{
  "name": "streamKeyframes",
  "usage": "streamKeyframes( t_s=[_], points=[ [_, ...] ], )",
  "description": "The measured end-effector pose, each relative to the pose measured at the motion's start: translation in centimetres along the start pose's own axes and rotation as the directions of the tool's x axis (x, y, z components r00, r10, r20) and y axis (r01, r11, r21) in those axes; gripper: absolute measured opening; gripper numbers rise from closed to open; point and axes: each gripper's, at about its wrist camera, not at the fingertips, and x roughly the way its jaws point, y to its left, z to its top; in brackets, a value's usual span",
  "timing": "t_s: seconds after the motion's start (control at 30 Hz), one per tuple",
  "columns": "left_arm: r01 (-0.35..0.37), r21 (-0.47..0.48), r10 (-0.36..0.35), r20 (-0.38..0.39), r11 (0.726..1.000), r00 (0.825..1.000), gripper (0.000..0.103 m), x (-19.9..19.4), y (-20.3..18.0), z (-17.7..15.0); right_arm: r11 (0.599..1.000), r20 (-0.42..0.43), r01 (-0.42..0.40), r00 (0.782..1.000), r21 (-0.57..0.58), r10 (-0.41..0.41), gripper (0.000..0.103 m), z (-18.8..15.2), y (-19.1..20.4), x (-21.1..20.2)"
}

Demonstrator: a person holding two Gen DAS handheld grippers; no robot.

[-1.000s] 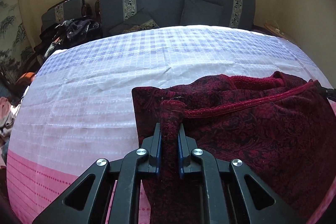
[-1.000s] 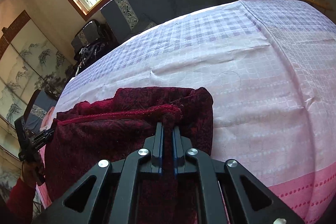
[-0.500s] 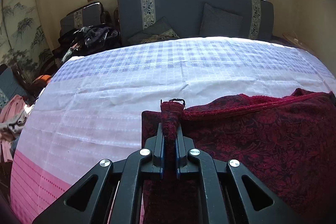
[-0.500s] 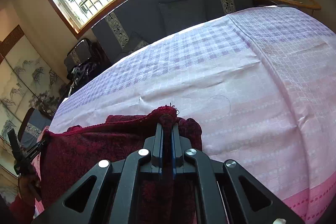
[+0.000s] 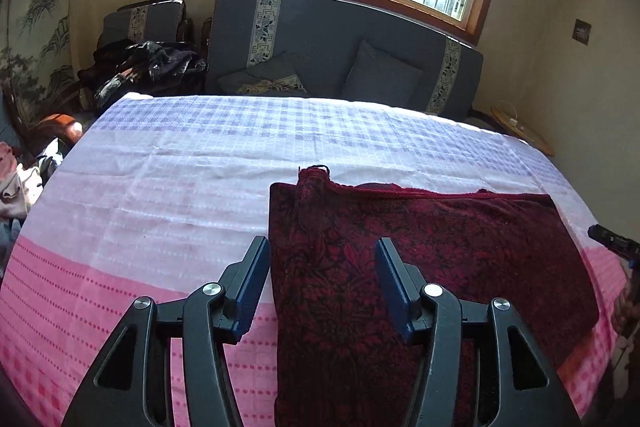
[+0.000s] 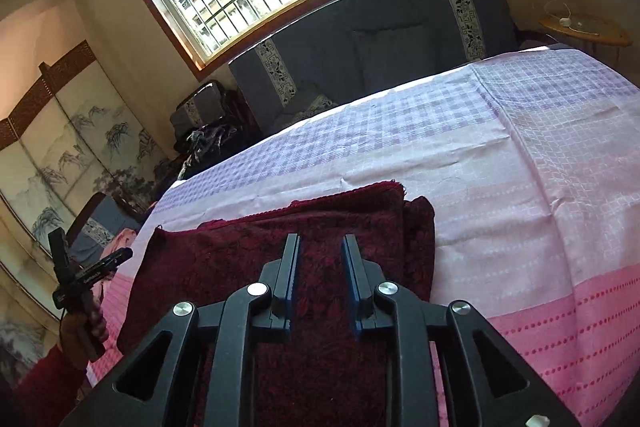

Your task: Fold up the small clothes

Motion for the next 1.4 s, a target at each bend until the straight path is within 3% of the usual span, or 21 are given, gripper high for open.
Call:
streamKeyframes(
  t_s=[0.1, 0.17, 0.27, 0.33, 0.4, 0.47, 0.53, 0.6, 0.67, 0.73, 0.8, 0.9, 1.0, 1.1, 1.17, 1.3, 1.4],
  points=[
    [0.095, -0.006, -0.095, -0.045, 0.995, 0.994, 0.055, -1.8, -1.4, -3.0, 0.990, -0.052, -0.004, 0.999, -0.141, -0.004, 0.021, -3.4, 4.2, 0.2],
    [0.147, 0.025, -0.146, -0.035, 0.989, 0.989, 0.055, -2.8, -3.4, -4.7, 0.978, -0.066, 0.019, 0.997, -0.206, -0.034, 0.021, -5.0, 6.0, 0.9],
    [0.211, 0.037, -0.210, -0.020, 0.977, 0.977, 0.055, -3.2, -6.4, -6.8, 0.987, -0.097, -0.032, 0.995, -0.158, 0.017, 0.021, -5.9, 6.9, 2.2],
    [0.195, 0.078, -0.192, -0.043, 0.978, 0.981, 0.055, -2.7, -8.6, -8.2, 0.984, -0.114, -0.053, 0.993, -0.168, 0.034, 0.021, -6.6, 8.0, 3.2],
    [0.132, 0.118, -0.119, -0.110, 0.984, 0.987, 0.054, -1.1, -9.8, -9.6, 0.980, -0.144, -0.023, 0.990, -0.195, -0.005, 0.021, -7.6, 8.7, 4.6],
    [0.113, 0.092, -0.096, -0.170, 0.989, 0.981, 0.048, 0.3, -9.7, -11.1, 0.983, -0.204, -0.012, 0.979, -0.184, -0.026, 0.020, -8.9, 8.2, 6.0],
    [0.095, 0.122, -0.076, -0.149, 0.988, 0.986, 0.048, 0.3, -10.1, -11.6, 0.981, -0.212, -0.009, 0.977, -0.192, -0.033, 0.019, -9.3, 8.0, 6.2],
    [0.066, 0.163, -0.040, -0.160, 0.984, 0.986, 0.048, 0.6, -10.8, -11.3, 0.980, -0.236, -0.011, 0.971, -0.197, -0.036, 0.019, -9.1, 7.9, 6.3],
    [0.071, 0.168, -0.048, -0.137, 0.983, 0.989, 0.048, -0.1, -11.3, -10.8, 0.986, -0.247, -0.023, 0.969, -0.168, -0.019, 0.019, -8.6, 7.7, 6.0],
    [0.067, 0.163, -0.054, -0.081, 0.984, 0.995, 0.048, -1.4, -11.5, -10.1, 0.989, -0.200, -0.048, 0.980, -0.137, 0.020, 0.019, -7.7, 7.4, 4.4],
    [0.051, 0.149, -0.046, -0.039, 0.987, 0.998, 0.048, -2.2, -11.3, -9.7, 0.991, -0.154, -0.019, 0.988, -0.132, -0.001, 0.019, -6.9, 6.7, 3.1],
    [-0.010, 0.154, 0.023, -0.087, 0.988, 0.996, 0.048, -0.8, -10.3, -10.0, 0.992, -0.123, 0.054, 0.990, -0.118, -0.069, 0.021, -5.9, 5.0, 2.1],
    [0.035, 0.070, -0.027, -0.116, 0.997, 0.993, 0.048, 0.2, -8.4, -10.8, 0.988, -0.164, 0.122, 0.977, -0.093, -0.136, 0.018, -6.0, 2.6, 2.8],
    [0.060, 0.052, -0.052, -0.135, 0.997, 0.989, 0.048, 0.0, -8.1, -10.3, 0.992, -0.201, 0.104, 0.973, -0.076, -0.117, 0.017, -6.8, 1.4, 3.3],
    [0.085, 0.062, -0.077, -0.114, 0.995, 0.990, 0.048, -1.1, -8.2, -8.9, 0.994, -0.207, 0.089, 0.973, -0.056, -0.099, 0.017, -5.8, 1.3, 2.7],
    [0.041, 0.080, -0.042, 0.007, 0.996, 0.999, 0.049, -2.0, -7.2, -4.1, 0.995, -0.101, 0.073, 0.992, -0.073, -0.081, 0.023, -2.3, 2.1, 1.0],
    [0.015, 0.024, -0.015, -0.006, 1.000, 1.000, 0.050, 1.0, -4.9, -0.8, 0.997, -0.071, 0.073, 0.995, -0.039, -0.076, 0.029, 0.9, 1.8, 2.4]
  ],
)
